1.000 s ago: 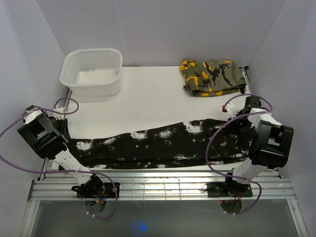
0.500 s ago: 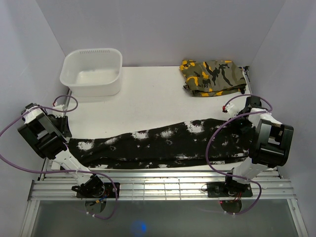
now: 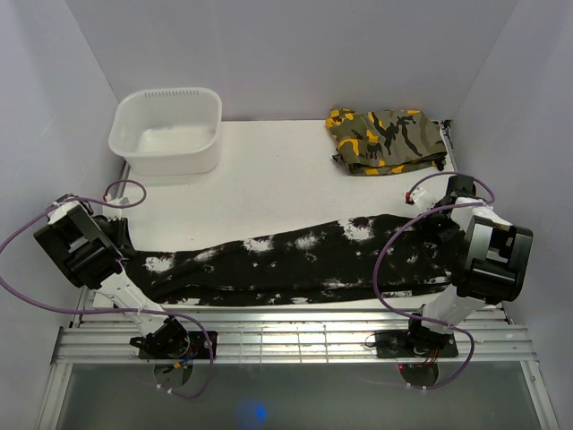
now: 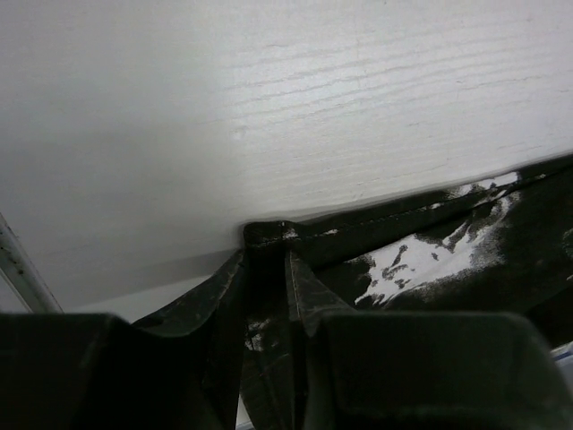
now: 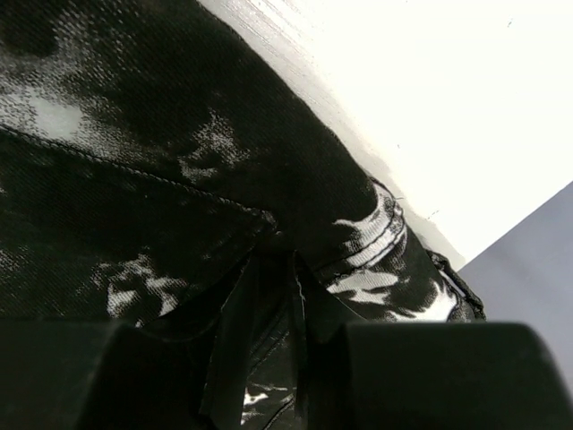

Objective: Fold and stack the trousers
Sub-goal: Fold the trousers

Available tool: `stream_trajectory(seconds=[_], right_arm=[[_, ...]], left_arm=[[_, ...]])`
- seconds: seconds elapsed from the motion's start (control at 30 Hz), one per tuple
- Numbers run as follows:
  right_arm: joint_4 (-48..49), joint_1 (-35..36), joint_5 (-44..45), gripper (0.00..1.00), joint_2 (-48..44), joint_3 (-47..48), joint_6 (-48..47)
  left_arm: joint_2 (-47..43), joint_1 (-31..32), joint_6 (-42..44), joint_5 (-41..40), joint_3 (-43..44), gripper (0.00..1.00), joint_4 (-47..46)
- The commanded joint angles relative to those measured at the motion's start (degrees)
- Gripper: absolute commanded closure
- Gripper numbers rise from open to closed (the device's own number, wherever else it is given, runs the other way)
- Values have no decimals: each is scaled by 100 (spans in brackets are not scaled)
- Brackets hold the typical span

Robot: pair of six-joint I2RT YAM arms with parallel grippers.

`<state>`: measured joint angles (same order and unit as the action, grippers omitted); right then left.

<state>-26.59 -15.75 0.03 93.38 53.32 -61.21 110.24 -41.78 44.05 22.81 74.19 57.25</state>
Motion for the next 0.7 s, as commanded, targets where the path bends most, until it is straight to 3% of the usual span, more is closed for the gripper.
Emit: stream_trajectory(seconds=[0.0, 0.07, 0.13, 0.17, 0.37, 0.67], right_arm=[[189, -86, 234, 75, 180, -199, -128], [207, -86, 243, 75, 189, -217, -119], [233, -86, 286, 76, 206, -234, -128], [268, -104, 304, 76, 207, -243, -128], [549, -288, 620, 79, 338, -349, -163], [638, -579, 691, 81, 339, -489, -339]], left_arm=[[-72, 38, -195, -93, -116, 70, -443], [-72, 38, -344, -40, -54, 80, -478], [-81, 38, -423, -22, 34, 98, -496], [-99, 47, -459, -83, 51, 100, -548], [-450, -58, -266, -1075, -80, 100, -1136], [-521, -137, -142, -1525, -89, 100, -1506]])
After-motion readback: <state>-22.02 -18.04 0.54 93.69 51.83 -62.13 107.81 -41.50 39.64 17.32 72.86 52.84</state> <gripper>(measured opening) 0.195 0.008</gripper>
